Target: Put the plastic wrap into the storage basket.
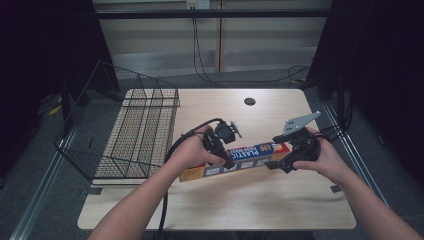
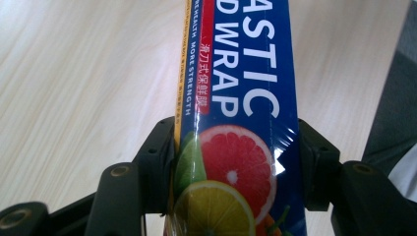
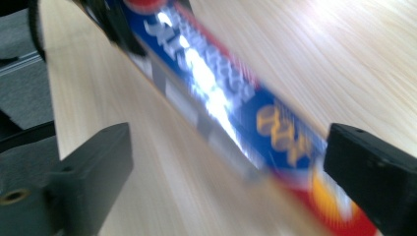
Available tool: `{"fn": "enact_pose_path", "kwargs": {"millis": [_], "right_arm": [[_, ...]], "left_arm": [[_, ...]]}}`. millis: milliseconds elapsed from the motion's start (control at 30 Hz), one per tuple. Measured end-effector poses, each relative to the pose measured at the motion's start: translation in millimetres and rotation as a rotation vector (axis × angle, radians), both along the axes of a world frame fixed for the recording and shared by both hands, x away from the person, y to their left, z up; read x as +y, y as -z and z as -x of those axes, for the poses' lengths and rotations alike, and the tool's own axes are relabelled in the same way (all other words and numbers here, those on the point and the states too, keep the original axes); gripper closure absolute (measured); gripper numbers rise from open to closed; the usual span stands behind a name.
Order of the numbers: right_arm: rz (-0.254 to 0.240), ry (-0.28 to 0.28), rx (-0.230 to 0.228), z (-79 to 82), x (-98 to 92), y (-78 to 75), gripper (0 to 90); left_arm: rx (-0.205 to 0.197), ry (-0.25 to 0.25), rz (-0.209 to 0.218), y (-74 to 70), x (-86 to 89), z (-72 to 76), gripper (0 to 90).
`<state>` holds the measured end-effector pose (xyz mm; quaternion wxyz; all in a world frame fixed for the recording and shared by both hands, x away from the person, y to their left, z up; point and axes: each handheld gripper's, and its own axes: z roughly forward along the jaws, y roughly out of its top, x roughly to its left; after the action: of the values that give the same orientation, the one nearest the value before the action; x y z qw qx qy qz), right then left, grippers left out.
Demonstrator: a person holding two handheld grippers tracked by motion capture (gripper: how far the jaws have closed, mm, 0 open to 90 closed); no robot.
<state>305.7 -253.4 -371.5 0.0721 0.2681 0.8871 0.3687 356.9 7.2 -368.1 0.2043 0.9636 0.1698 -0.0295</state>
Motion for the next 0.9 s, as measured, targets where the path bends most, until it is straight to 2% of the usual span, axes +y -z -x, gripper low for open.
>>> {"fn": "enact_pose_path", "kwargs": {"millis": [67,133,167,200,233,267,333,433,667,733,767,800,833,867,900], "right_arm": [[-0.005,0.020,-0.017,2.2,-3.3,1.5,2.8],[-0.018,0.012,-0.006,4.8,-4.9,4.3,2.0],[-0.015,0.009,-0.005,6.1,-4.8,5.8,2.1],[-0.015,0.009,-0.005,6.1,-4.8,5.8,2.1],[0.004,0.027,-0.011,8.6,-3.7,9.4,2.3],[0.009,0.032,-0.015,9.6,-3.1,11.3,2.2],[0.010,0.034,-0.017,10.8,-2.3,15.3,2.6],[0.018,0.051,-0.025,13.5,-0.3,20.7,2.6],[0.017,0.117,-0.029,17.7,3.9,32.9,2.5],[-0.005,0.107,-0.015,18.1,3.7,36.2,2.3],[-0.005,0.107,-0.015,18.1,3.7,36.2,2.3],[-0.008,0.102,-0.004,18.3,3.8,39.4,2.4],[-0.008,0.102,-0.004,18.3,3.8,39.4,2.4],[-0.009,0.104,-0.007,19.3,3.9,42.7,2.3],[-0.007,0.109,-0.011,19.6,4.1,43.7,2.3]], "left_arm": [[-0.006,-0.036,-0.003,-2.7,8.9,-3.0,44.3],[-0.002,-0.069,-0.011,-5.4,16.8,-5.9,44.3],[-0.008,-0.089,-0.009,-6.2,20.0,-6.7,44.3],[-0.008,-0.089,-0.009,-6.2,20.0,-6.7,44.3],[0.002,-0.123,-0.013,-8.6,26.3,-9.3,44.3],[0.002,-0.123,-0.013,-8.6,26.3,-9.3,44.3],[-0.008,-0.168,-0.027,-11.7,33.6,-12.1,44.3],[-0.004,-0.203,-0.033,-15.0,39.4,-14.3,44.3],[-0.009,-0.270,-0.013,-22.0,52.8,-22.1,44.3],[-0.002,-0.282,-0.020,-23.8,54.8,-22.7,44.3],[-0.008,-0.289,-0.016,-24.8,56.5,-23.0,44.3],[0.003,-0.309,-0.009,-27.7,60.6,-24.4,44.3],[0.003,-0.309,-0.009,-27.7,60.6,-24.4,44.3],[0.000,-0.342,0.001,-30.1,63.4,-24.5,44.3],[-0.002,-0.346,-0.006,-32.3,65.3,-25.3,44.3]]}}
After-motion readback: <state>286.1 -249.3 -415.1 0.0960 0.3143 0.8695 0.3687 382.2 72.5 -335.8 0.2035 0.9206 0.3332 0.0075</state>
